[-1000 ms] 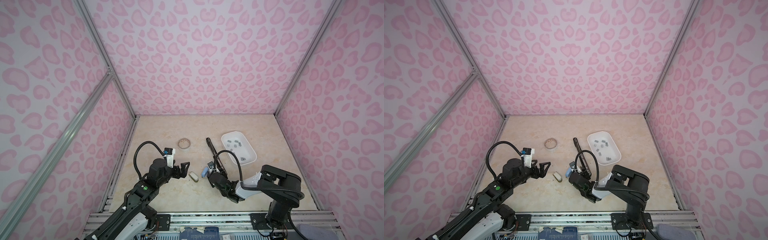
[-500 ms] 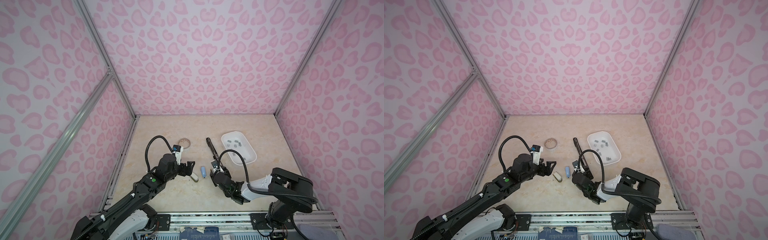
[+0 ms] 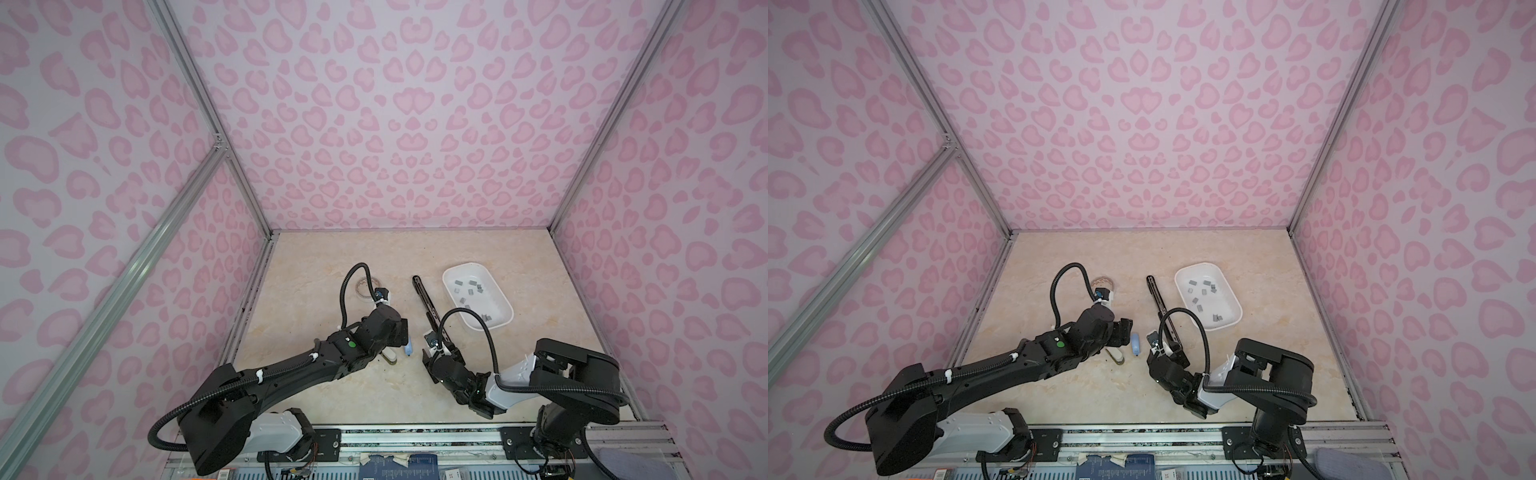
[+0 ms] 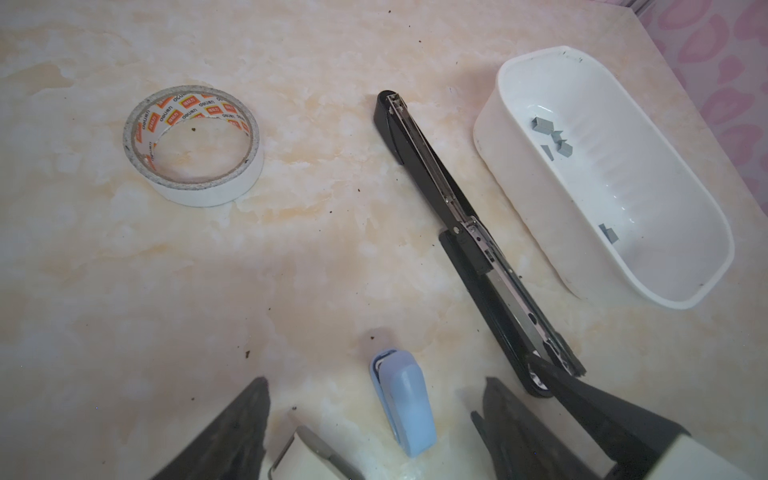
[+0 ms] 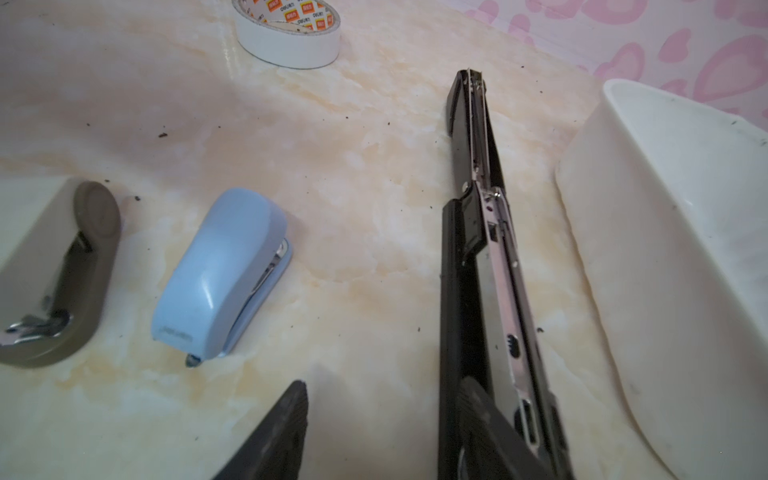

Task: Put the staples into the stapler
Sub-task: 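Grasp the light-blue stapler with the left gripper while the right gripper draws back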

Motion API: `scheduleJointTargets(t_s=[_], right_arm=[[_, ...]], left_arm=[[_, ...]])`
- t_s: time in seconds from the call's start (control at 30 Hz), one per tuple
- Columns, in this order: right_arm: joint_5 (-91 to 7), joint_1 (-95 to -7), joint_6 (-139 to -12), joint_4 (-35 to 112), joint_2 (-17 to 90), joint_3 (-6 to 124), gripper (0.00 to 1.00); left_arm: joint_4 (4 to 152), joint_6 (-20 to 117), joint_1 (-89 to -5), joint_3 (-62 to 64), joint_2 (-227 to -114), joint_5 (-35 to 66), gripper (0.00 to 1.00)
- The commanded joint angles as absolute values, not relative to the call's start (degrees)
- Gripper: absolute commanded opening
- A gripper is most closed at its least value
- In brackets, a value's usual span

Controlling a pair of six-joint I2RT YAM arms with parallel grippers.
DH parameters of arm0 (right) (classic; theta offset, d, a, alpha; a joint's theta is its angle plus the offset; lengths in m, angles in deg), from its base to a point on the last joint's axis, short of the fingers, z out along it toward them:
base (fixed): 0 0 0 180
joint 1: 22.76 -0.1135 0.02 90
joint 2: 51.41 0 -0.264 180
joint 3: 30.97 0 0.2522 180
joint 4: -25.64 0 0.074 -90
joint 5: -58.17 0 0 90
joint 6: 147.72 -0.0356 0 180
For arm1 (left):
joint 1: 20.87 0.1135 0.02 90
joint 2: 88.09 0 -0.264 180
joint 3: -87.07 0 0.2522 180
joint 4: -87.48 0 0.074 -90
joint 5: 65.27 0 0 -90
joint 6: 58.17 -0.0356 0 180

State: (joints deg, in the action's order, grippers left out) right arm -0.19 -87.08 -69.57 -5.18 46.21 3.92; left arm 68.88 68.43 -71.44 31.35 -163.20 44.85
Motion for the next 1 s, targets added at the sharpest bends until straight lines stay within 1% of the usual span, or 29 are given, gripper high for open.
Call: scheduleJointTargets(t_s=[0.0,0.2,0.43,0.57,0.7,0.8,0.9,0.97], right_arm=[[-2.3,-87.31,-70.53,-10.65,47.87,4.35,0.58],[-3.27,-88.72,-70.94,-12.44,50.62,6.2,0.58],[-2.95,-89.6,-72.68,-12.75,50.0,6.04,0.58],[-0.96,-89.56,-73.27,-15.37,48.71,3.95,0.58],[2.97,-89.65,-73.95,-15.05,43.59,0.55,0.58],[6.76,-89.65,-73.69,-9.21,38.18,0.27,0.57],[12.81,-89.41,-76.63,7.63,31.82,4.31,0.59],[14.04,-89.17,-76.05,13.23,28.61,5.54,0.59]], left_arm=[[68.99,72.33,-72.99,30.61,-164.02,51.23,0.82],[71.51,74.58,-75.66,31.67,-164.94,55.21,0.82],[72.67,75.97,-76.59,31.8,-166.9,56.02,0.81],[75.36,75.18,-76.6,33.1,-167.19,54.78,0.79],[74.63,74.11,-76.68,31.8,-169.6,51.05,0.76],[74.25,74.27,-76.92,30.52,-171.84,49.01,0.72],[73.92,75.75,-78.14,30.69,-173.78,48.72,0.69],[73.22,76.03,-78.75,29.85,-174.72,49.26,0.68]])
